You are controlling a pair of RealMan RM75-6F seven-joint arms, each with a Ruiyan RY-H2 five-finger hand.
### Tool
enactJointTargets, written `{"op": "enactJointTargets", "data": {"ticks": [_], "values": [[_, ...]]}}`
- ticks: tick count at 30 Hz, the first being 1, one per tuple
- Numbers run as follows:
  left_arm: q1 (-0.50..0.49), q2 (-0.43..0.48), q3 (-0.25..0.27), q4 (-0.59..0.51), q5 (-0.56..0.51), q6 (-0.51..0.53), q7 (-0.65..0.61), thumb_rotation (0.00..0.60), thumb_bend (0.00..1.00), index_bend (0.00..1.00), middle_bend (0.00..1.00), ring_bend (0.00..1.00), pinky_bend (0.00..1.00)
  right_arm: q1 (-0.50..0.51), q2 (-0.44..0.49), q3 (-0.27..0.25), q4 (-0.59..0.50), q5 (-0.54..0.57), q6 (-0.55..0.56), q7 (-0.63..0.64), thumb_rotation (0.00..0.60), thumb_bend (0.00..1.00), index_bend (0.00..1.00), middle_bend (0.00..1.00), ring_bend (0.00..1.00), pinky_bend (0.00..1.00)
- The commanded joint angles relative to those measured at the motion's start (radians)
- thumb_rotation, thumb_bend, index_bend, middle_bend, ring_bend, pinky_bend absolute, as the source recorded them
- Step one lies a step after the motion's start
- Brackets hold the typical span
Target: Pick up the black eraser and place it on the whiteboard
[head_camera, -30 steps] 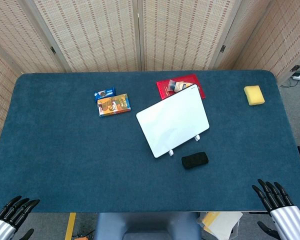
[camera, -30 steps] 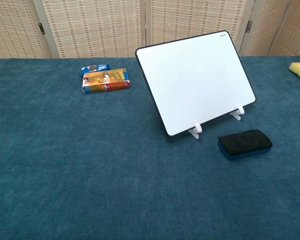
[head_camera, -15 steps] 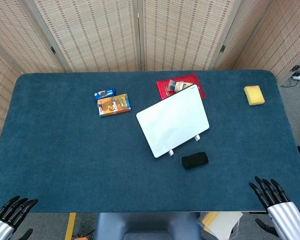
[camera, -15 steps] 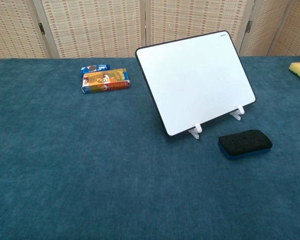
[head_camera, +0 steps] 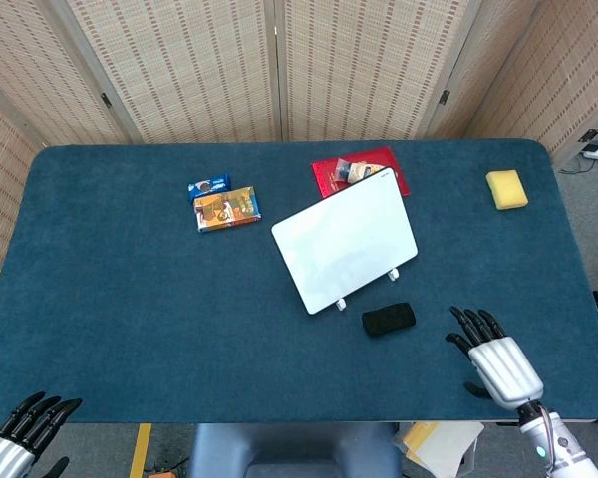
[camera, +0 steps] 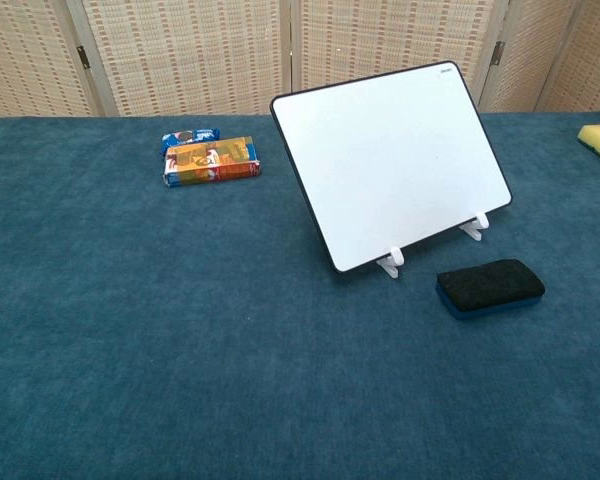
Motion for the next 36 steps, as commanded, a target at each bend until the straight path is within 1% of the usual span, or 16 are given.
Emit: {"op": "enactJointTargets", "data": {"ticks": [1, 6, 9, 12, 17, 23, 28, 32, 34, 36], "values": [[0.000, 0.003, 0.001, 0.000, 0.000, 0.005, -0.009, 0.600, 0.35, 0.07, 0.23, 0.20, 0.18, 0.088, -0.066, 0.071, -0.045, 0.140, -0.103, -0.122, 0.600, 0.18, 0.26, 0.00, 0.00, 0.07], [-0.002, 0.008, 0.001, 0.003, -0.001, 0.014, -0.031, 0.600, 0.35, 0.07, 0.23, 0.20, 0.18, 0.169, -0.152, 0.117, -0.038, 0.327, -0.172, -0.277, 0.600, 0.18, 0.26, 0.00, 0.00, 0.07], [-0.002, 0.009, 0.002, 0.006, 0.000, 0.014, -0.036, 0.600, 0.34, 0.07, 0.23, 0.20, 0.18, 0.209, -0.206, 0.131, -0.015, 0.409, -0.176, -0.353, 0.600, 0.18, 0.26, 0.00, 0.00, 0.08], [-0.005, 0.008, 0.003, 0.006, -0.001, 0.008, -0.038, 0.600, 0.35, 0.07, 0.23, 0.20, 0.18, 0.245, -0.258, 0.143, 0.017, 0.475, -0.173, -0.399, 0.600, 0.18, 0.26, 0.00, 0.01, 0.09], [-0.007, 0.009, 0.003, 0.004, 0.005, 0.011, -0.038, 0.600, 0.35, 0.07, 0.23, 0.20, 0.18, 0.303, -0.329, 0.157, 0.079, 0.571, -0.178, -0.441, 0.600, 0.18, 0.28, 0.00, 0.02, 0.10], [-0.004, 0.014, 0.004, 0.010, 0.007, 0.029, -0.055, 0.600, 0.35, 0.07, 0.23, 0.20, 0.18, 0.364, -0.395, 0.148, 0.137, 0.655, -0.179, -0.492, 0.600, 0.18, 0.28, 0.01, 0.02, 0.11], [-0.004, 0.017, 0.002, 0.016, 0.003, 0.036, -0.071, 0.600, 0.35, 0.07, 0.23, 0.20, 0.18, 0.389, -0.417, 0.130, 0.144, 0.690, -0.158, -0.519, 0.600, 0.18, 0.29, 0.01, 0.02, 0.11], [-0.005, 0.016, 0.004, 0.019, 0.010, 0.040, -0.072, 0.600, 0.35, 0.06, 0.23, 0.20, 0.18, 0.400, -0.424, 0.121, 0.151, 0.702, -0.139, -0.513, 0.600, 0.19, 0.35, 0.02, 0.03, 0.11], [-0.004, 0.016, 0.004, 0.020, 0.009, 0.040, -0.073, 0.600, 0.35, 0.06, 0.23, 0.20, 0.18, 0.405, -0.433, 0.117, 0.164, 0.701, -0.126, -0.514, 0.600, 0.19, 0.41, 0.05, 0.05, 0.13], [-0.005, 0.015, 0.004, 0.022, 0.010, 0.041, -0.077, 0.600, 0.35, 0.05, 0.23, 0.20, 0.18, 0.409, -0.445, 0.114, 0.181, 0.701, -0.112, -0.513, 0.600, 0.18, 0.50, 0.09, 0.07, 0.16]]}}
